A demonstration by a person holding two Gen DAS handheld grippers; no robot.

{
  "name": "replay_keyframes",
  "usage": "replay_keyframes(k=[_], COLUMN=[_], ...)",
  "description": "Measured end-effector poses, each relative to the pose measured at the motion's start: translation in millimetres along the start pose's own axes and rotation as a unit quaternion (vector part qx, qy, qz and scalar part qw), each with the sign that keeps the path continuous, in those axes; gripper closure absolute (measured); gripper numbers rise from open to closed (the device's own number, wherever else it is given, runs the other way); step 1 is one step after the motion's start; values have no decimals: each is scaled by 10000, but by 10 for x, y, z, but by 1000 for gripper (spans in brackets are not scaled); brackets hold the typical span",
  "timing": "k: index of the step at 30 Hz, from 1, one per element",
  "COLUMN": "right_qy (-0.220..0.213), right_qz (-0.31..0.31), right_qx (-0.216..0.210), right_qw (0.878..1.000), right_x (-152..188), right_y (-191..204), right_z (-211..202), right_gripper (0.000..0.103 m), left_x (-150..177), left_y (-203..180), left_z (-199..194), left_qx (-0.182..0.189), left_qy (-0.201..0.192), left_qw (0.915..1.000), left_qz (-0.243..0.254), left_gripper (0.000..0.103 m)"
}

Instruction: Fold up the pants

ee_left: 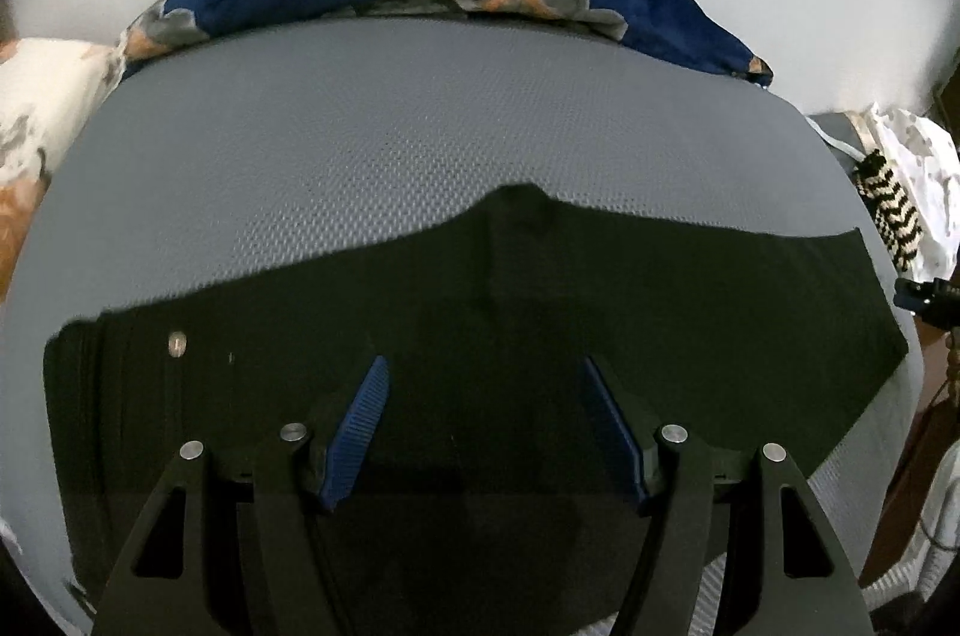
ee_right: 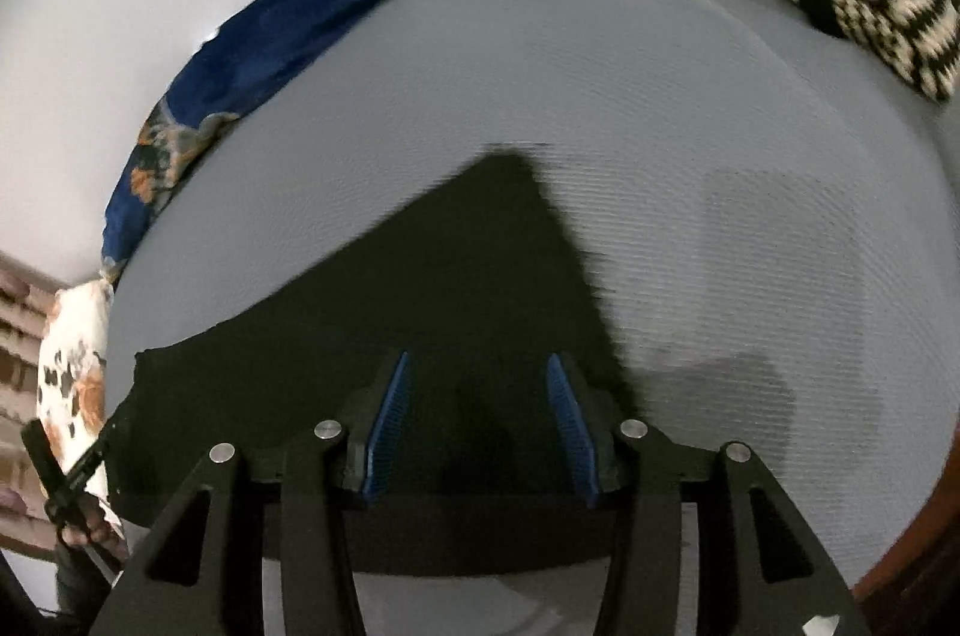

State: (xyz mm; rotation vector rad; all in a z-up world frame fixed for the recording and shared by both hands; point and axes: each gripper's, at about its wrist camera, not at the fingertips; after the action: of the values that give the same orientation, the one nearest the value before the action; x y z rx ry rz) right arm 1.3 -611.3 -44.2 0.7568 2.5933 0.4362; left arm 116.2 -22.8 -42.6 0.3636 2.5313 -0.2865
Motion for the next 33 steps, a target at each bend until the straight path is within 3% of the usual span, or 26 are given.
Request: replay_keyframes(k=[5,10,21,24,26,31,33], right_qy=[128,256,152,96,110,-67,-158], right_qz=[356,503,556,584,564,321,363], right_qx=[-361,-663,-1531,-1574,-1484,-1028,-1070], right_qw=[9986,9962,9865,9858,9873,9942,9935], right_x=[-48,-21,24,2,-1,30,32], right_y=[-388,-646,-734,-650,-647,-446,-353], right_z=[18,68,243,309,312,236,163], right_gripper=[63,67,77,80,90,95,95], left_x=[76,119,182,218,219,181,152], left_y=[-65,-175,-282,-305,-315,-275,-258], left_z=[37,98,347,403,405,415,379], left_qx=[53,-18,-189,-292,-302,-260,-166], left_qy=[212,408,675,676,645,577,509], left_qw=[9992,9986,9969,9969,9972,9977,9980], left_qz=[-335,-335,-352,-290,-247,-259,-336], left_gripper=[36,36,36,36,36,36,36])
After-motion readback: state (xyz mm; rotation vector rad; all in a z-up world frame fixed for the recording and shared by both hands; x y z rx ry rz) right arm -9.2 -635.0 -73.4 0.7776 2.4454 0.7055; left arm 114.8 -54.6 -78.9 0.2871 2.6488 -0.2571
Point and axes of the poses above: each gripper's, at about its wrist camera, not at the fingertips, and z roughly the way its jaws point, y to its left, x to its underside, and after that the axes turned 3 degrees about -y, right-handed
